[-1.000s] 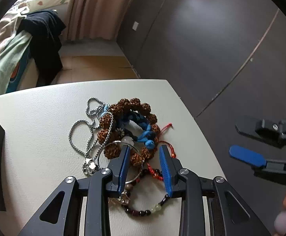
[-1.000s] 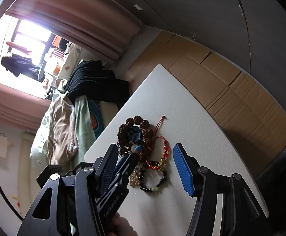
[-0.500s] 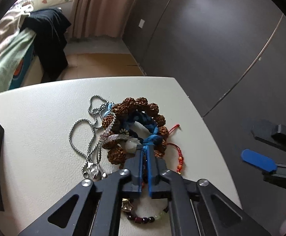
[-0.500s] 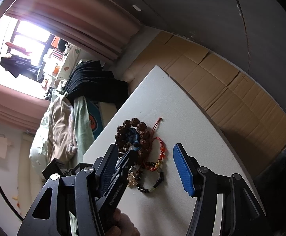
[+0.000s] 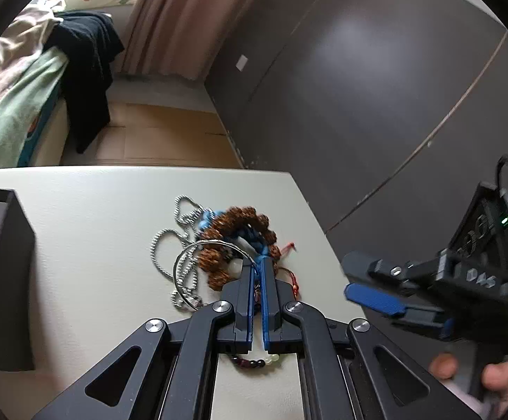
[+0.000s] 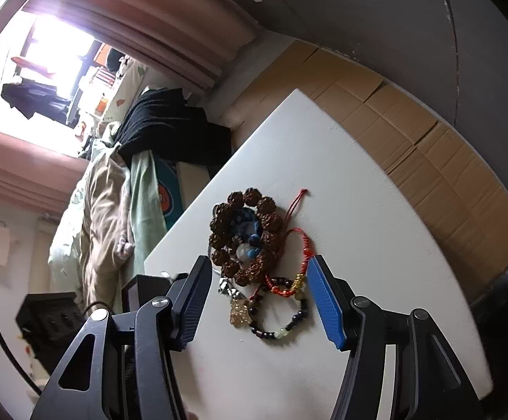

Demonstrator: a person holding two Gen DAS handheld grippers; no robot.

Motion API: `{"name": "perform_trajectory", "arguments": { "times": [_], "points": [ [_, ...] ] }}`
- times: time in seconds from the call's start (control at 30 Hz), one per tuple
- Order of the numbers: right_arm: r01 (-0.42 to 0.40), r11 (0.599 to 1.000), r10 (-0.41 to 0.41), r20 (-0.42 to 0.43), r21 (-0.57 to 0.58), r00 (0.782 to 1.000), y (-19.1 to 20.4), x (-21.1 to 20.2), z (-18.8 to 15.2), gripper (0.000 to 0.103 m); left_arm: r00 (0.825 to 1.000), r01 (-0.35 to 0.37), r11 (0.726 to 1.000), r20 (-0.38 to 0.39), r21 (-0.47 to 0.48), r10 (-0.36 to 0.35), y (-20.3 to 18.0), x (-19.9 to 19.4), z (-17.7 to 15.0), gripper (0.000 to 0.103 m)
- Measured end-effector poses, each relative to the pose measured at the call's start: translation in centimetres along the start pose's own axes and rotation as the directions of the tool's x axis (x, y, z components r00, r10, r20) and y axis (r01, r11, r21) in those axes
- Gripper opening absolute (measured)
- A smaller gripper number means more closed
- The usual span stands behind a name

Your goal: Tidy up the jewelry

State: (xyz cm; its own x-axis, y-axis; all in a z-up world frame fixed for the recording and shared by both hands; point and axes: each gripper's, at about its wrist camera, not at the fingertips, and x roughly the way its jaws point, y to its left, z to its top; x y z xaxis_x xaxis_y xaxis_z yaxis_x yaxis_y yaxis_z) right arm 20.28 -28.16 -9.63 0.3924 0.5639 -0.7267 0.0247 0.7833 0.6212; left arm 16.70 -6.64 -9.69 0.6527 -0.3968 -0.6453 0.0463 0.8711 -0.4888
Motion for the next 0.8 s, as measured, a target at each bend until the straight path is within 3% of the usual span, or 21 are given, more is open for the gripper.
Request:
{"name": "perform_trajectory", "arguments": {
  "times": [0.13,0.2,0.33,0.47,0.6,0.7,0.77,0.8],
  "points": [
    [0.025,0.999,-0.025,-0.01,-0.022,1.0,0.8,0.9,-0.3,0.058,1.0,0.006,1.0,0.023,-0.022,-0.006,1.0,-1.4,0.5,0.003],
    [0.048,0.998,-0.049,-0.017,-0.034,0.999,1.0,1.4,-0.4,0.053,1.0,0.009,1.0,0.029,-0.03,-0.008,1.4,-1.9,0.7,0.003],
    [0.157,0.985,-0.16,-0.037,-0.073,0.986,1.0,2.9,-0.6,0.038,0.999,0.011,0.999,0.042,-0.035,-0.01,2.1,-3.0,0.9,0.003],
    [0.251,0.962,-0.257,-0.043,-0.109,0.965,0.9,4.4,-0.6,0.034,0.999,0.014,0.999,0.053,-0.039,-0.012,2.3,-3.7,1.0,0.003],
    [0.353,0.915,-0.364,-0.021,-0.194,0.931,1.9,5.7,-0.9,0.033,0.998,0.006,0.999,0.066,-0.037,-0.003,2.6,-4.4,1.2,0.003],
    [0.449,0.84,-0.465,0.021,-0.303,0.885,3.3,6.6,-1.6,0.03,0.997,0.005,0.999,0.074,-0.046,-0.002,3.1,-4.8,1.3,0.003],
    [0.517,0.777,-0.533,0.06,-0.359,0.844,4.0,7.0,-2.1,0.014,0.997,-0.001,0.999,0.078,-0.053,0.005,3.5,-5.2,1.3,0.003],
    [0.537,0.754,-0.552,0.077,-0.379,0.83,4.2,7.1,-2.3,0.011,0.997,-0.005,0.998,0.081,-0.058,0.01,3.7,-5.4,1.4,0.003]
  ]
}}
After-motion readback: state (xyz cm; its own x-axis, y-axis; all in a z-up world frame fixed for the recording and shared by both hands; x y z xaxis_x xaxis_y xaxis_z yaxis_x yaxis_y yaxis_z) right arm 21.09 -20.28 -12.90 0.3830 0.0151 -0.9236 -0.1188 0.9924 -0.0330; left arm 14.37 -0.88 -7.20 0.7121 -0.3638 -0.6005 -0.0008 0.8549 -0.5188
